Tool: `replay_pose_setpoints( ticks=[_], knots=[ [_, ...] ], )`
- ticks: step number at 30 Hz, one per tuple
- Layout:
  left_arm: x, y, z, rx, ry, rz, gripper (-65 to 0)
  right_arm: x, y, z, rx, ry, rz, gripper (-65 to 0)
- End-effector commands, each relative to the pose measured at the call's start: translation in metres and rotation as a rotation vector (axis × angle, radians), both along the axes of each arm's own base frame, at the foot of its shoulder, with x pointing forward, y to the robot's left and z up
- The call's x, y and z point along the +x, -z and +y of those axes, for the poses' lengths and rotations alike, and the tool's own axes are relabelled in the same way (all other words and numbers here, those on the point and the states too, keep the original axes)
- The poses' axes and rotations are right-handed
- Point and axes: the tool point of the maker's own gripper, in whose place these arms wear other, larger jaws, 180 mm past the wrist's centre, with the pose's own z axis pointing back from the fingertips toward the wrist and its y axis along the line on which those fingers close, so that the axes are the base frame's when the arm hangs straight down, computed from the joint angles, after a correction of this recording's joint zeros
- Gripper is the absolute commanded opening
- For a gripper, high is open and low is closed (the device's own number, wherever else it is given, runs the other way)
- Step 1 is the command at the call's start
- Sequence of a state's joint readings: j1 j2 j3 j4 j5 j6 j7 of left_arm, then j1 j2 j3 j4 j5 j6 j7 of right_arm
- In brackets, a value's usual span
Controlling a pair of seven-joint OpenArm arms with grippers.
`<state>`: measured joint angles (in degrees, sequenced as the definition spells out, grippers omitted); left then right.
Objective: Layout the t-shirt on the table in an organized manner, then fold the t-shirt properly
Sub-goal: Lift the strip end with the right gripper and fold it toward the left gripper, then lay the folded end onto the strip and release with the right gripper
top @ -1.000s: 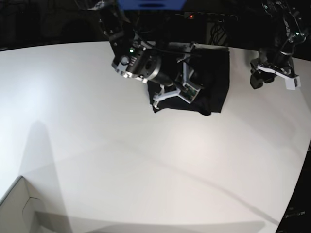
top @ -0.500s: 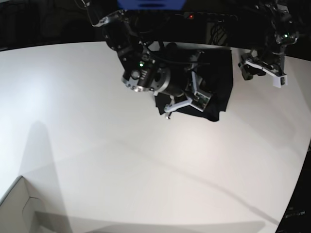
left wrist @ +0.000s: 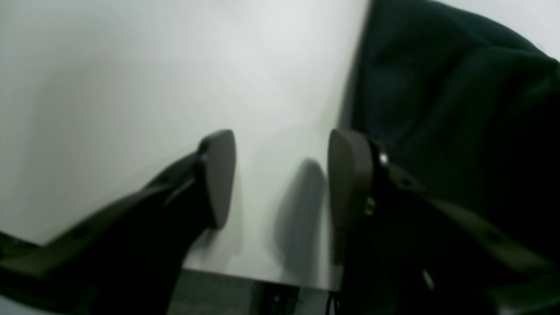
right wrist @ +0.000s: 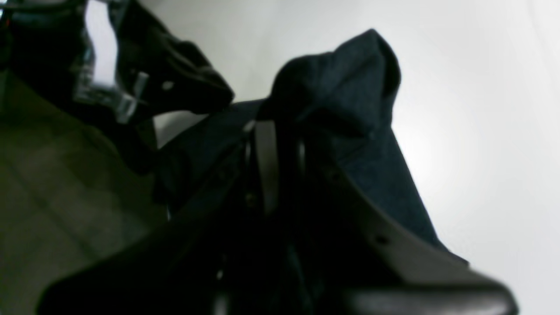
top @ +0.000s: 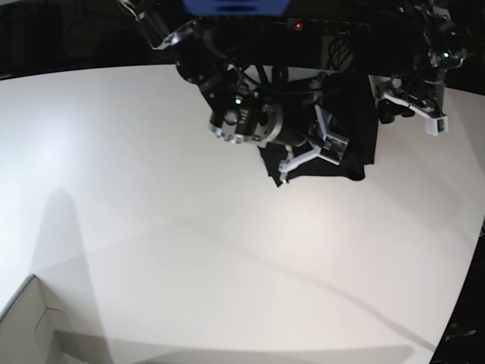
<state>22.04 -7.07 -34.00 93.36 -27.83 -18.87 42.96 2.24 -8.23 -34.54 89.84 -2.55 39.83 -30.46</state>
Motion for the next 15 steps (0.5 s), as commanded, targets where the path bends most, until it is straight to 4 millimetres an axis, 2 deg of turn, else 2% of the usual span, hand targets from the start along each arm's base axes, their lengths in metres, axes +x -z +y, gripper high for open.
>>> replay_pose_setpoints(
  ticks=[1, 9, 15],
  knots=[
    [0.006, -0.01, 0.003, 0.011, 0.004, -0.039, -32.1, 0.003, -0.021, 0.011, 0.079, -0.014, -0.027, -65.0],
    [0.007, -0.009, 0.002, 0.011, 0.005, -0.039, -32.1, -0.001, -0.026, 0.025, 0.145, -0.054, -0.038, -65.0],
    [0.007, -0.009, 0.002, 0.011, 0.005, -0.039, -32.1, -0.022, -0.027, 0.044, 0.138, -0.148, -0.053, -65.0]
  ],
)
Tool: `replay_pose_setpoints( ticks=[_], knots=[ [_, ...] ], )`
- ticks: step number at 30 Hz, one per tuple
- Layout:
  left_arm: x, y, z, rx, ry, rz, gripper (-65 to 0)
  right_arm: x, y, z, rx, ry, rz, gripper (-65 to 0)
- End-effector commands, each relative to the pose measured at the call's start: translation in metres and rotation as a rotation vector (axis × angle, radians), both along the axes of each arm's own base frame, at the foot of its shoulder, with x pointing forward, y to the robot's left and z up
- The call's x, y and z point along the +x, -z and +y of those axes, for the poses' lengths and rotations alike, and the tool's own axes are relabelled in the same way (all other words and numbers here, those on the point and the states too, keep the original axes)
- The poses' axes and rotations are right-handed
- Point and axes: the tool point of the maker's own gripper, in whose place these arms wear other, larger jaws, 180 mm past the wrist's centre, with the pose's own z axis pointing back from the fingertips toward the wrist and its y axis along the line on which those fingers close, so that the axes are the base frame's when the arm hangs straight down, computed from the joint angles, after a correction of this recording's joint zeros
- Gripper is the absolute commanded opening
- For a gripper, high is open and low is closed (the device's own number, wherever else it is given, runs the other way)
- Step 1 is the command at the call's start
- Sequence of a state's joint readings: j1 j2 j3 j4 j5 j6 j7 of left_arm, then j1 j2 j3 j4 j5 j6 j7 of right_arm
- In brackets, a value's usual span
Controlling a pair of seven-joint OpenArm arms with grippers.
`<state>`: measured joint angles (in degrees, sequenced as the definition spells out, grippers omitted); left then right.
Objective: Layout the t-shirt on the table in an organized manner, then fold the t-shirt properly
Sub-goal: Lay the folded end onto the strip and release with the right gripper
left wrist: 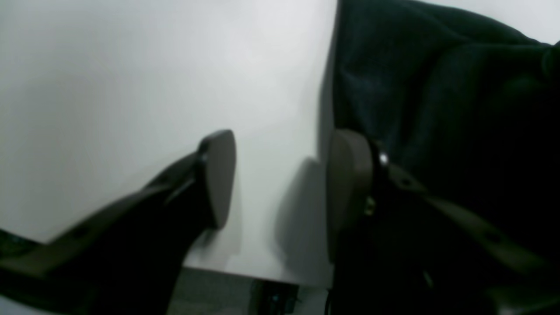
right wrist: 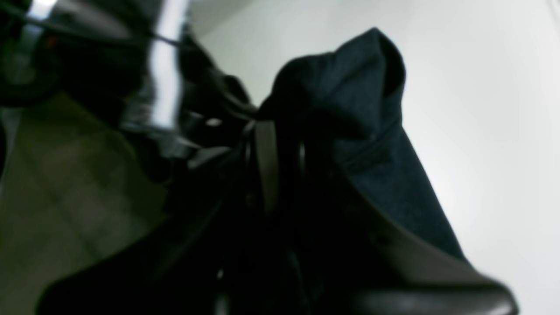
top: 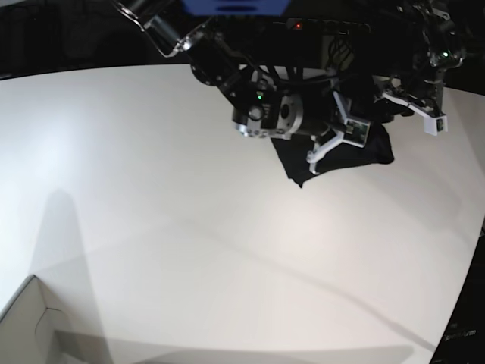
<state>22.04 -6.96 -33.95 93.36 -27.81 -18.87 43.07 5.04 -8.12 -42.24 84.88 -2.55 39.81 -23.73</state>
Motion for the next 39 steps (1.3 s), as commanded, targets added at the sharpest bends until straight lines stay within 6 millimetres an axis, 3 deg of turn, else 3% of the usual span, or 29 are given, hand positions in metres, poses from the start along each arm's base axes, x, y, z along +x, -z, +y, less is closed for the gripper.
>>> replay_pose_setpoints(
  ticks=[1, 5, 7, 19, 27, 30, 34, 39],
  knots=[
    [0.007, -0.01, 0.003, 0.013, 0.004, -0.041, -32.1, 0.0, -0.024, 0.012, 0.09, -0.02, -0.02, -65.0],
    [0.004, -0.009, 0.004, 0.015, 0.004, -0.033, -32.1, -0.004, -0.014, 0.016, 0.075, -0.041, -0.003, -65.0],
    [0.004, -0.009, 0.004, 0.015, 0.004, -0.033, -32.1, -0.003, -0.008, 0.015, 0.061, -0.041, 0.007, -61.9],
    [-0.012, -0.005, 0.008, 0.023, 0.004, -0.004, -32.1, 0.022, -0.014, 0.007, 0.063, 0.003, -0.019, -58.8],
    [-0.027, -0.007, 0.027, 0.046, -0.047, 0.011, -32.1, 0.02, -0.016, 0.008, 0.065, -0.003, -0.023, -36.6],
    [-0.023, -0.02, 0.031, 0.07, -0.05, -0.022, -32.1, 0.02, -0.016, 0.008, 0.066, -0.003, -0.024, -31.3],
    [-0.02, -0.035, 0.033, 0.097, -0.046, -0.057, -32.1, 0.025, -0.031, 0.006, 0.096, 0.012, -0.056, -29.5],
    [-0.016, -0.044, 0.032, 0.11, -0.036, -0.079, -32.1, 0.046, -0.038, -0.022, 0.134, 0.144, -0.034, -29.2]
  ],
)
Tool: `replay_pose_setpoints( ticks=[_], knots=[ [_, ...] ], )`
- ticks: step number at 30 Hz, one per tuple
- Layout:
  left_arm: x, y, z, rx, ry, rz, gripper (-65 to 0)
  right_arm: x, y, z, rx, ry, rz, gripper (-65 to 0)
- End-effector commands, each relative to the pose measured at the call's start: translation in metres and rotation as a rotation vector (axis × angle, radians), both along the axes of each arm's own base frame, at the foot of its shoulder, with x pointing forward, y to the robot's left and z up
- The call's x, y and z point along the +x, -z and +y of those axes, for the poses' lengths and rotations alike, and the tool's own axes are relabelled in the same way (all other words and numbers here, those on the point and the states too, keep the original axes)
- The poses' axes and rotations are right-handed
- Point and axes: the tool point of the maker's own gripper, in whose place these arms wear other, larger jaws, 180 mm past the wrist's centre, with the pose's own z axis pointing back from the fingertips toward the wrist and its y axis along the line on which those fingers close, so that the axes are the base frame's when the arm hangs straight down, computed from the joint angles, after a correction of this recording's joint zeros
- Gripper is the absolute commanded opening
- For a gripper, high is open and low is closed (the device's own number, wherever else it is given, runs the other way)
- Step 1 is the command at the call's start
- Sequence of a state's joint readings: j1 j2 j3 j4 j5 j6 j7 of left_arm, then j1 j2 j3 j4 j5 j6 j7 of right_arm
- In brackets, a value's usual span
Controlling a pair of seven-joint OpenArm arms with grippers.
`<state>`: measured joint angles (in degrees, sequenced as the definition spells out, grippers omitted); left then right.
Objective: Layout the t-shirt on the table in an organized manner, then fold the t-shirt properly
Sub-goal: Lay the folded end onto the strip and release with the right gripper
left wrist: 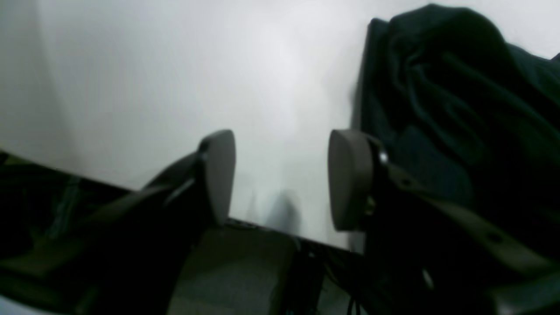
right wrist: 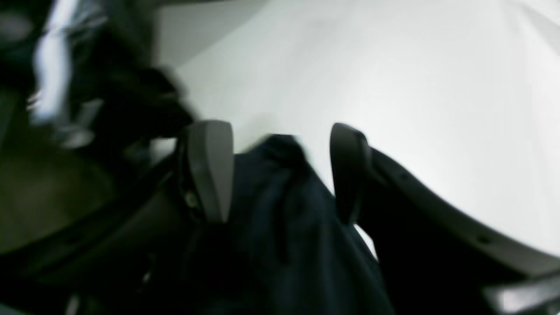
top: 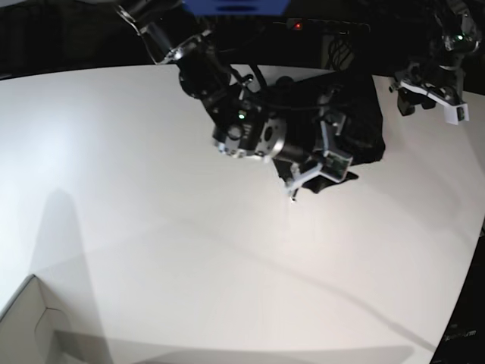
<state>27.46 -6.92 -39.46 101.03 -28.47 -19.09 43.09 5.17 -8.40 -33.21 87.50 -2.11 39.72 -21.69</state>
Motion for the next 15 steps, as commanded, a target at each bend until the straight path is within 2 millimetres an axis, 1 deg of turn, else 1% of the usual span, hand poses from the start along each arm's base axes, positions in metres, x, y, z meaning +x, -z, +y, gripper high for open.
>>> replay_pose_setpoints(
  ticks=[1, 3, 5, 10, 13, 15],
  knots=[
    [0.006, -0.013, 0.004, 0.024, 0.007, -0.044, -32.1, 0.002, -0.016, -0.001, 0.063, 0.018, -0.01, -29.2],
    [0.007, -0.016, 0.006, 0.031, 0.008, -0.048, -32.1, 0.002, -0.015, -0.011, 0.078, 0.062, 0.008, -29.2],
    [0.005, -0.018, 0.014, 0.041, -0.012, -0.052, -32.1, 0.0, -0.013, -0.017, 0.085, 0.085, 0.024, -29.2],
    [0.003, -0.027, 0.035, 0.071, -0.067, -0.071, -32.1, -0.012, 0.013, -0.042, 0.053, 0.139, 0.087, -29.2],
    [0.01, -0.033, 0.039, 0.079, -0.073, -0.094, -32.1, -0.02, 0.025, -0.049, 0.042, 0.158, 0.127, -29.2],
    [0.008, -0.038, 0.049, 0.093, -0.1, -0.104, -32.1, -0.03, 0.036, -0.052, 0.024, 0.154, 0.153, -29.2]
  ],
)
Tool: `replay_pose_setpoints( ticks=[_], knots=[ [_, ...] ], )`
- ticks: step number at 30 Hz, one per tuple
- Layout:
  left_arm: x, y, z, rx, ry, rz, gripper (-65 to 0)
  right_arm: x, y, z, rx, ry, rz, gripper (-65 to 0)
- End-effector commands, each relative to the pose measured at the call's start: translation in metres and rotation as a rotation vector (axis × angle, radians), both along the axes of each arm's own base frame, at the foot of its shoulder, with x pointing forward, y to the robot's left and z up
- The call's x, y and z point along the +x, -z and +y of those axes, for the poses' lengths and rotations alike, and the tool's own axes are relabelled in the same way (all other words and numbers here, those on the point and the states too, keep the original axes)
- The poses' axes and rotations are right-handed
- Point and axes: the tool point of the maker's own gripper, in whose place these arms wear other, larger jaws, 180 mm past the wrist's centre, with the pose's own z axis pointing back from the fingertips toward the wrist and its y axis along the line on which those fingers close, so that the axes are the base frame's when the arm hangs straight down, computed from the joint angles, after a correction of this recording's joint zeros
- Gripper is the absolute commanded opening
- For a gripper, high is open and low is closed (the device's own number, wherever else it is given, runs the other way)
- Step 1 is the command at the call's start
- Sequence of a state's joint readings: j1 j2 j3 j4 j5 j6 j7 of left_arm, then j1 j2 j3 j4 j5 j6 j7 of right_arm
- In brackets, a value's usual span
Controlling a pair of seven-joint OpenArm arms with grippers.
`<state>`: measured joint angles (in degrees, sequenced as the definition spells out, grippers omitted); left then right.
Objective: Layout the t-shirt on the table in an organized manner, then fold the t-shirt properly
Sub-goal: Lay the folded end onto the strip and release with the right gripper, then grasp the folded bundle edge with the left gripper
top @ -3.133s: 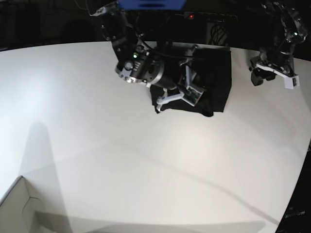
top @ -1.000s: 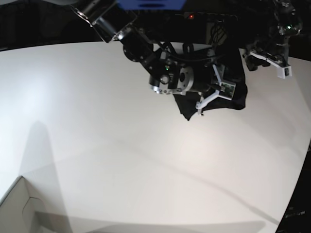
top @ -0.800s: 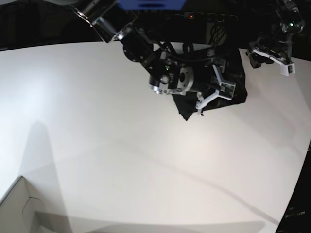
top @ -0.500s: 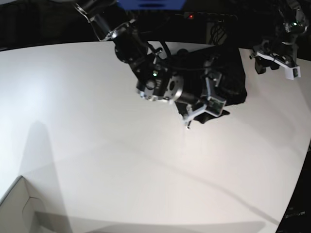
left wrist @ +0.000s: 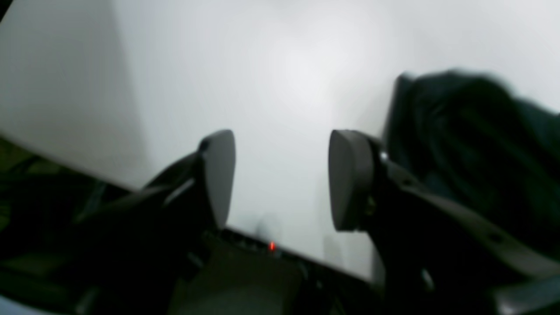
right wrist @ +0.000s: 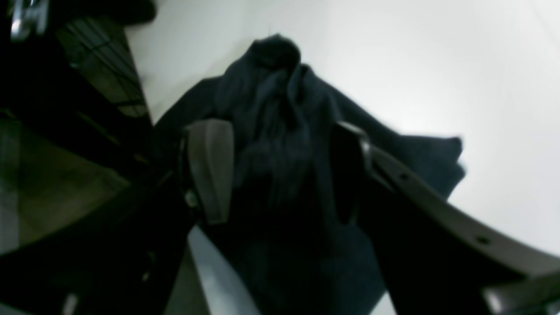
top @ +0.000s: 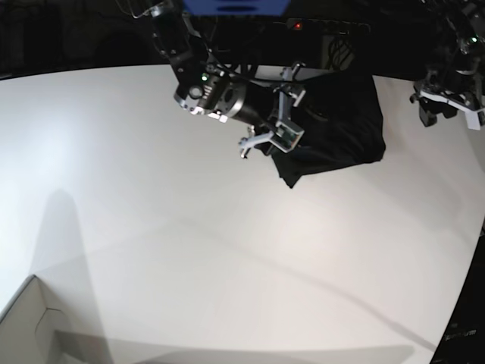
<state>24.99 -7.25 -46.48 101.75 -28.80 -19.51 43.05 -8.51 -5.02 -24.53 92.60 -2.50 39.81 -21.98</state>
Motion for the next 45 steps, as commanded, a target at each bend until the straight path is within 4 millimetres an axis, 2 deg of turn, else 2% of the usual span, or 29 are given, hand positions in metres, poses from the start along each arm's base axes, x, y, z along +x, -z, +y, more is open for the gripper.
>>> replay_pose_setpoints(
  ticks=[1, 6, 13, 16, 21, 23, 28, 32, 35, 40, 42, 45],
  knots=[
    [0.003, -0.014, 0.011, 0.037, -0.014, -0.037, -32.1, 0.0, -0.013, 0.007, 0.06, 0.0, -0.013, -29.2],
    [0.009, -0.026, 0.026, 0.055, -0.057, -0.08, -32.1, -0.017, -0.002, 0.014, 0.061, -0.02, 0.036, -29.2],
    [0.011, -0.036, 0.037, 0.083, -0.068, -0.095, -32.1, -0.079, -0.021, 0.073, 0.104, -0.263, 0.013, -29.2],
    [0.012, -0.036, 0.038, 0.084, -0.067, -0.095, -32.1, -0.101, -0.029, 0.089, 0.117, -0.343, 0.0, -29.2],
    [0.011, -0.036, 0.038, 0.085, -0.069, -0.095, -31.9, -0.103, -0.029, 0.089, 0.112, -0.356, -0.007, -29.2],
    [0.011, -0.034, 0.036, 0.077, -0.072, -0.096, -31.9, -0.092, -0.021, 0.075, 0.09, -0.317, -0.006, -29.2],
    [0.012, -0.036, 0.035, 0.065, -0.072, -0.107, -31.7, -0.061, -0.024, 0.045, 0.071, -0.214, -0.037, -29.2],
    [0.022, -0.047, 0.024, -0.046, -0.065, -0.201, -31.7, -0.036, -0.02, 0.019, 0.043, -0.127, -0.052, -29.4],
    [0.028, -0.053, 0.013, -0.123, -0.057, -0.257, -31.7, -0.012, -0.014, -0.008, 0.018, -0.029, -0.049, -29.4],
    [0.046, -0.04, -0.036, -0.225, 0.058, -0.245, -31.7, 0.014, -0.006, -0.048, -0.014, 0.101, -0.043, -29.4],
    [0.051, -0.034, -0.057, -0.254, 0.11, -0.229, -31.7, 0.017, 0.001, -0.064, -0.024, 0.153, -0.023, -29.4],
    [0.057, -0.028, -0.084, -0.293, 0.174, -0.214, -31.7, 0.021, 0.005, -0.077, -0.036, 0.193, -0.015, -29.4]
  ],
)
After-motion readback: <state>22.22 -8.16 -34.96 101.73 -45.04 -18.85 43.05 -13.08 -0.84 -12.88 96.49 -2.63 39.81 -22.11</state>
